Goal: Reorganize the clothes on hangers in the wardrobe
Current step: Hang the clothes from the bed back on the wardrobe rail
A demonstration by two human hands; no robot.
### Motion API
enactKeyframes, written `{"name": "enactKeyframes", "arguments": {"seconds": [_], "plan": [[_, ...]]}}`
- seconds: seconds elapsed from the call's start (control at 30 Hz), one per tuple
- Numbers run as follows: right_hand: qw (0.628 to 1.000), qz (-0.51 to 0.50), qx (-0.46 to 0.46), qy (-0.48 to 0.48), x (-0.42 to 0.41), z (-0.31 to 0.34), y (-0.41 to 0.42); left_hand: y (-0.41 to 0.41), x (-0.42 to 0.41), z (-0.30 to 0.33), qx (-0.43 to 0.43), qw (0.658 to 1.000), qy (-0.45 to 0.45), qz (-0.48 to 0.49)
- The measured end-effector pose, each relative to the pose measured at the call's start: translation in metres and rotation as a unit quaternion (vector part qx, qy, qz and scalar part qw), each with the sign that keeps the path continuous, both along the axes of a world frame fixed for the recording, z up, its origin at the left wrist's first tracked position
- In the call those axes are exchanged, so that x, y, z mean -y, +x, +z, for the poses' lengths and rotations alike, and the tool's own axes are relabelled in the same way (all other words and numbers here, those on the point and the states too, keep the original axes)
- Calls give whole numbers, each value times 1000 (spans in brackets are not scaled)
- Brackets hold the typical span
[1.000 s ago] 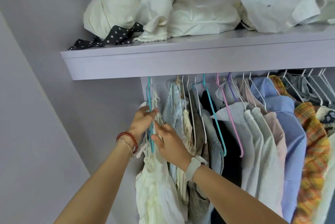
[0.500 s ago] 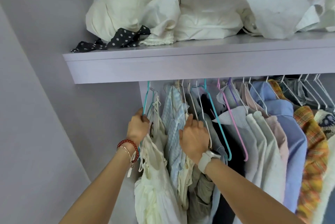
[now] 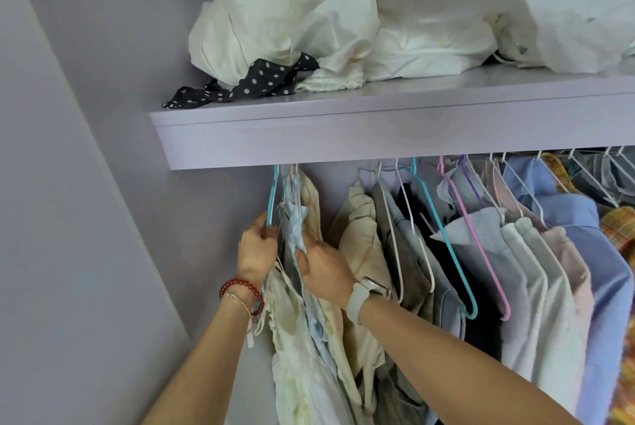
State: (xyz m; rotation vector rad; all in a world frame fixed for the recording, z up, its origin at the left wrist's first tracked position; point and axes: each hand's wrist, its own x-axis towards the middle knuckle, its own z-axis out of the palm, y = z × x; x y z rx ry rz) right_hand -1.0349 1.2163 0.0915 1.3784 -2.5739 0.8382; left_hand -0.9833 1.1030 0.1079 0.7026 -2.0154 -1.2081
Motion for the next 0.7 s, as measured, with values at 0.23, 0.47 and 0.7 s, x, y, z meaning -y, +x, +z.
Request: {"name": "enactKeyframes", "arguments": {"seconds": [0.23,0.47,0.7], "plan": [[966,87,226,-90,2,-5,1,1,-4,-7,-19,998,5,-52],[990,61,83,-98,-49,-4,4,-4,-22,0,95,992,-79,12],[947,-150,-211,-189,-101,8,-12,-23,-46,14,249,959,-136,-5]]}}
